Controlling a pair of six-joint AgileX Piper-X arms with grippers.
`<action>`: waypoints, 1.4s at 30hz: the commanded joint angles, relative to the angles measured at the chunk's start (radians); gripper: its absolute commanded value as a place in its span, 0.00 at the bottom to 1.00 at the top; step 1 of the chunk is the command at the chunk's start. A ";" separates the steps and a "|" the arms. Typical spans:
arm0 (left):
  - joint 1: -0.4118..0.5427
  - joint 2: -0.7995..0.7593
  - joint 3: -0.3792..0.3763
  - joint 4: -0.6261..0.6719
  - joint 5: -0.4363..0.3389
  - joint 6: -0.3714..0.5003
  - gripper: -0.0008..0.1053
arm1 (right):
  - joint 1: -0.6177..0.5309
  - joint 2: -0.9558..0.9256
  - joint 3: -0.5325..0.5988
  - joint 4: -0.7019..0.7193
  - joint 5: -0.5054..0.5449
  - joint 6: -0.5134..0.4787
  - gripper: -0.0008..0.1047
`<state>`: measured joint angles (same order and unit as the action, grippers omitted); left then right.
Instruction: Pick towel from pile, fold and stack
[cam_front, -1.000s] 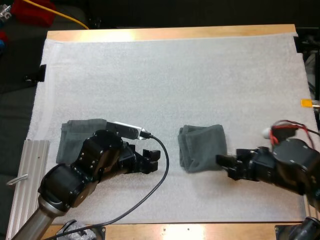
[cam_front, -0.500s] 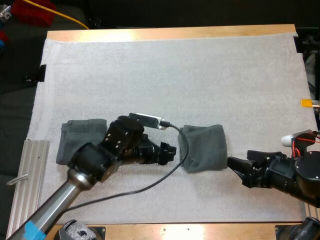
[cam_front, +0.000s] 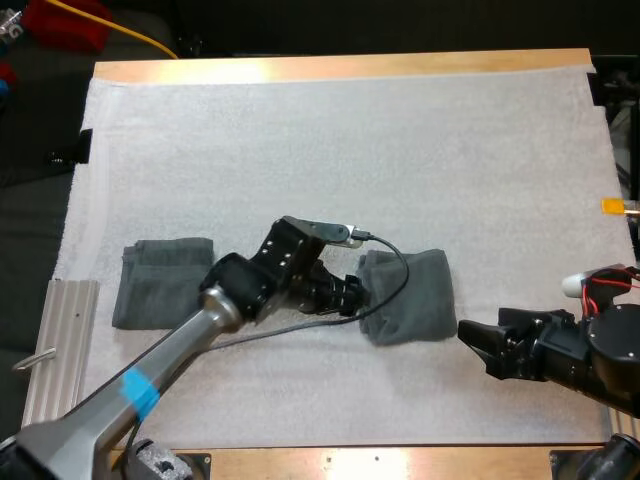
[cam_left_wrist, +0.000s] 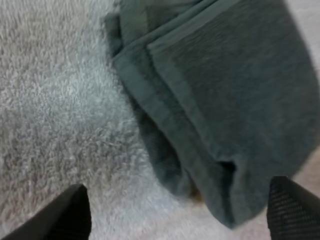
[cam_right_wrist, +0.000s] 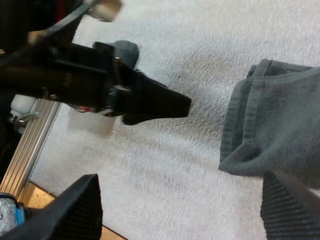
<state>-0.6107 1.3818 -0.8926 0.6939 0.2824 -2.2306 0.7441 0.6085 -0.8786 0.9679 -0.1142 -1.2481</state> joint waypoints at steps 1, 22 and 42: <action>0.004 0.016 -0.001 -0.026 0.025 -0.010 0.66 | 0.001 -0.003 -0.003 0.002 0.006 -0.004 0.63; 0.158 0.301 -0.001 -0.206 0.390 -0.039 0.66 | 0.001 -0.003 -0.003 0.002 0.006 -0.004 0.63; 0.112 0.359 -0.001 -0.233 0.396 -0.126 0.66 | 0.001 -0.003 -0.003 0.002 0.006 -0.004 0.63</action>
<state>-0.4927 1.7319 -0.8934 0.4627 0.6722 -2.3456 0.7441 0.6085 -0.8786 0.9679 -0.1142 -1.2481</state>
